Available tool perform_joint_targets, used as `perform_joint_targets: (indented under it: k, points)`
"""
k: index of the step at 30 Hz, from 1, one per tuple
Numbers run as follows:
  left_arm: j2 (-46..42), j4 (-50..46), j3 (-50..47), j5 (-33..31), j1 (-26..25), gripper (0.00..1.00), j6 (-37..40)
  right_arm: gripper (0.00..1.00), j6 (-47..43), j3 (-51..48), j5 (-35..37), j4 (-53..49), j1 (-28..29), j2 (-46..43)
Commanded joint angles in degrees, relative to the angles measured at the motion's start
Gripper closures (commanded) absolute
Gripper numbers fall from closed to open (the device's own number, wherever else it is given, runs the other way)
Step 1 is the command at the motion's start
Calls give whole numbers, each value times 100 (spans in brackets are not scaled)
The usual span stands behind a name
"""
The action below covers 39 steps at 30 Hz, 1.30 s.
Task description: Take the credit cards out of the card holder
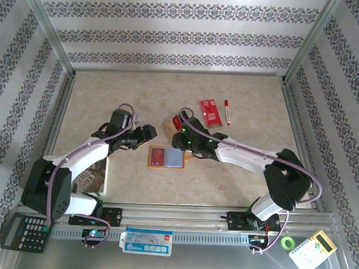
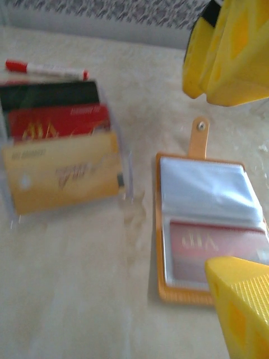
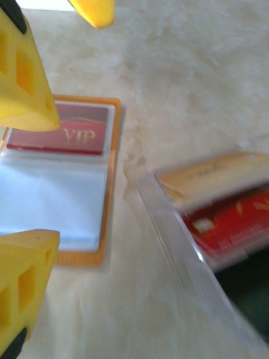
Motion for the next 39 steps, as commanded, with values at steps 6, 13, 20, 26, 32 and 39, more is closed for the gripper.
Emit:
perform_joint_targets:
  k: [6, 13, 20, 26, 32, 39]
  points:
    - [-26, -662, -72, 42, 129, 37, 385, 65, 486, 419, -848, 654, 293, 895]
    - [392, -444, -56, 227, -53, 53, 375, 73, 715, 558, -803, 666, 326, 1291]
    - [791, -191, -46, 203, -200, 66, 212, 79, 876, 577, -965, 839, 343, 1561]
    - [1031, 16, -73, 272, -274, 72, 121, 81, 923, 536, -1039, 940, 344, 1616]
    - [1146, 57, -82, 164, -317, 76, 124, 83, 945, 593, -1117, 835, 327, 1706]
    - [1222, 11, -129, -52, -331, 78, 192, 82, 1024, 538, -1117, 818, 300, 1727]
